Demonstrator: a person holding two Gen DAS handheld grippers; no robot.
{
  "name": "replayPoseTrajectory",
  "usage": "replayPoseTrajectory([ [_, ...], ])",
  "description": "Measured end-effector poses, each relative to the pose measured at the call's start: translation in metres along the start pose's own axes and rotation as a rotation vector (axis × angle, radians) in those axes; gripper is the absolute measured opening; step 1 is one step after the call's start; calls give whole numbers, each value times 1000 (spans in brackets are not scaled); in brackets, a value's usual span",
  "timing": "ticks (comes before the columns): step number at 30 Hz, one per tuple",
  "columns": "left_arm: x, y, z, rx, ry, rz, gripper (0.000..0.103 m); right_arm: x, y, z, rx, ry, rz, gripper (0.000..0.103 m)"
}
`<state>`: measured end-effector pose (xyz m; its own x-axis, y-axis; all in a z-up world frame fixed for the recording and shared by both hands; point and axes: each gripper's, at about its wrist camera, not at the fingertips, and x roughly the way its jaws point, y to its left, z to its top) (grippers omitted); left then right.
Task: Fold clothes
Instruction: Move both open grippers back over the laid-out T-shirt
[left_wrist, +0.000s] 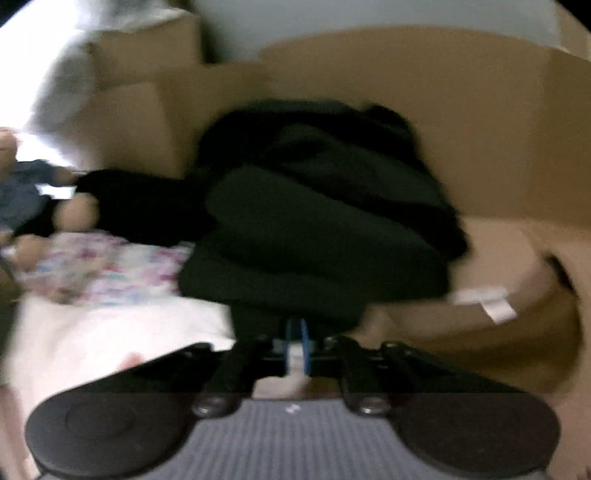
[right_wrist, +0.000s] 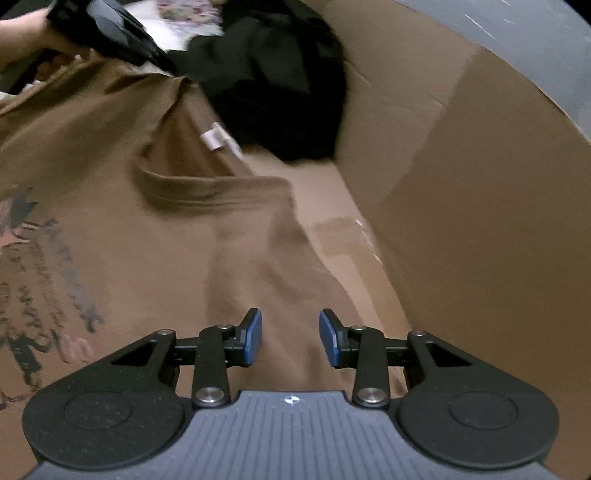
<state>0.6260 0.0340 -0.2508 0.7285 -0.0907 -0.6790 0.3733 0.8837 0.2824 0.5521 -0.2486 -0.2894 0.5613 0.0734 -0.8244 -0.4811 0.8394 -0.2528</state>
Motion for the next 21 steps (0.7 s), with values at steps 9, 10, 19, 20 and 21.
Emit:
replayPoseTrajectory([
  [9,-17,-15,-20,131,-11,-65,62,9,-13,-10,31,64,-82,39],
  [10,-19,-17,-23,145,-9,-62,63,11,-17,-12,51,76,-85,39],
  [19,-45,0,-40,160,12,-60,73,-6,-42,-37,49,190,-199,39],
  [20,-48,3,-42,151,16,-60,73,-12,-46,-40,53,200,-214,39],
  [21,-52,7,-44,143,21,-59,73,-17,-50,-43,68,203,-223,39],
])
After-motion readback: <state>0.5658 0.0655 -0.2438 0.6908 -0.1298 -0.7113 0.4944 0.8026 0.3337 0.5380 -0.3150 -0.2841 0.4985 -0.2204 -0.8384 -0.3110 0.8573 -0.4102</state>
